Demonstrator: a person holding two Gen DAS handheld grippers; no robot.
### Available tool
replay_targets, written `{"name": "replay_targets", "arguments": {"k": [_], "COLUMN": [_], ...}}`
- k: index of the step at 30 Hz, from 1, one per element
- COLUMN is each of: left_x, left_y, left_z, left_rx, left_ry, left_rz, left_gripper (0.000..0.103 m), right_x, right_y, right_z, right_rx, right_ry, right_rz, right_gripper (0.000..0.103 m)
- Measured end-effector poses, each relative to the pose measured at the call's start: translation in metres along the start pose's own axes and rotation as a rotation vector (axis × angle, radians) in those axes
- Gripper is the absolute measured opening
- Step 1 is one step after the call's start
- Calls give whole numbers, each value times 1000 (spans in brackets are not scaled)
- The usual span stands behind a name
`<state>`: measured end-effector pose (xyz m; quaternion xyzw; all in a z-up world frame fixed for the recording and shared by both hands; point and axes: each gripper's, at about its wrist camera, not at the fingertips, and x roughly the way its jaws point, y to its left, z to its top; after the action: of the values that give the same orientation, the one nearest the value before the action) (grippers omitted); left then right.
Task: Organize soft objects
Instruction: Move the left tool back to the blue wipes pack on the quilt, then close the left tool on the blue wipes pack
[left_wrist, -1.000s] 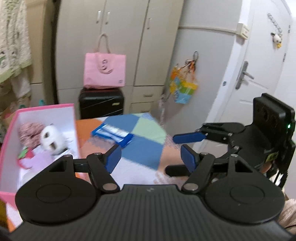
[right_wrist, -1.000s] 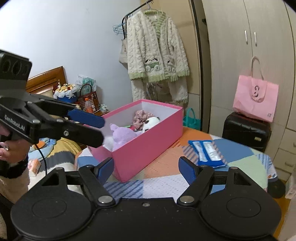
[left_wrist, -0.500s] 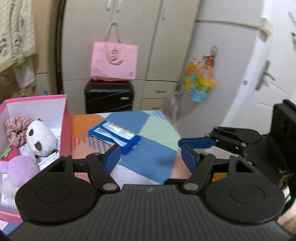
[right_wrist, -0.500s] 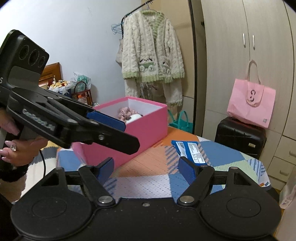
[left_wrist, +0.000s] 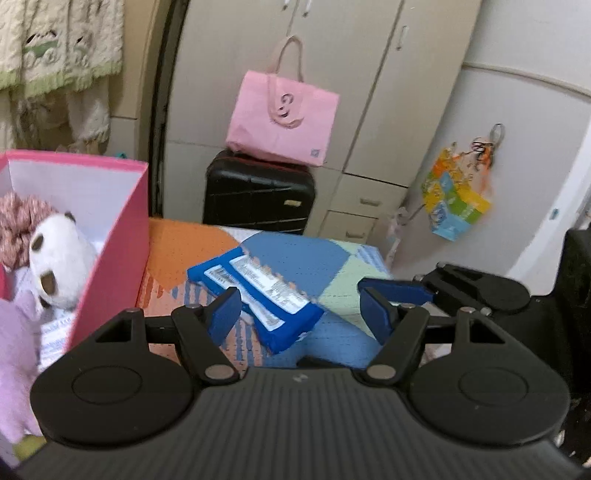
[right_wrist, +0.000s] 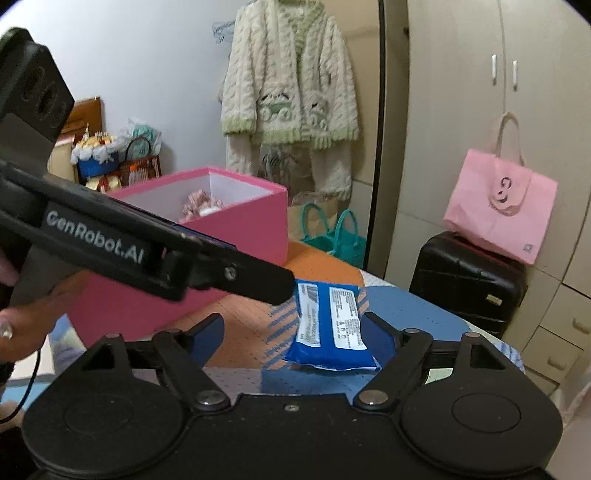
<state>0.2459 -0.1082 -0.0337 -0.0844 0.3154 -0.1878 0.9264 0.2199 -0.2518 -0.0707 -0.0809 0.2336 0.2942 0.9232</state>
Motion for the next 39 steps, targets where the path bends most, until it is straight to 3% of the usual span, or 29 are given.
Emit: {"name": "replay_targets", "arguments": {"k": [5, 11, 19, 24, 31, 33, 34, 36, 39], "left_x": [31, 54, 78, 93, 96, 97, 98, 96, 92], "left_y": [8, 17, 19, 27, 30, 28, 24, 19, 18], "left_z": [-5, -7, -9, -12, -14, -15, -16, -18, -18], "left_rx": [-23, -74, -106, -168, -178, -165, -136, -102, -93], "left_ry": [9, 6, 31, 110, 86, 79, 84, 69, 59], "left_rz": [68, 113, 199, 184, 200, 191, 170, 171, 155], "left_gripper": [68, 64, 62, 62, 62, 55, 47, 44, 41], "right_x": [22, 54, 93, 103, 110, 112, 112, 110, 105], "right_y": [-2, -15, -46, -52, -47, -43, -41, -40, -35], "right_z": [-4, -7, -9, -13, -13, -13, -13, -13, -14], "right_rx": [-100, -124, 19, 55, 20, 5, 5, 3, -10], "right_ry": [15, 83, 145, 143, 162, 160, 158, 137, 118], "right_rz": [-48, 24, 115, 142, 113, 88, 80, 85, 53], "right_gripper": [84, 85, 86, 87, 91, 91, 90, 76, 67]}}
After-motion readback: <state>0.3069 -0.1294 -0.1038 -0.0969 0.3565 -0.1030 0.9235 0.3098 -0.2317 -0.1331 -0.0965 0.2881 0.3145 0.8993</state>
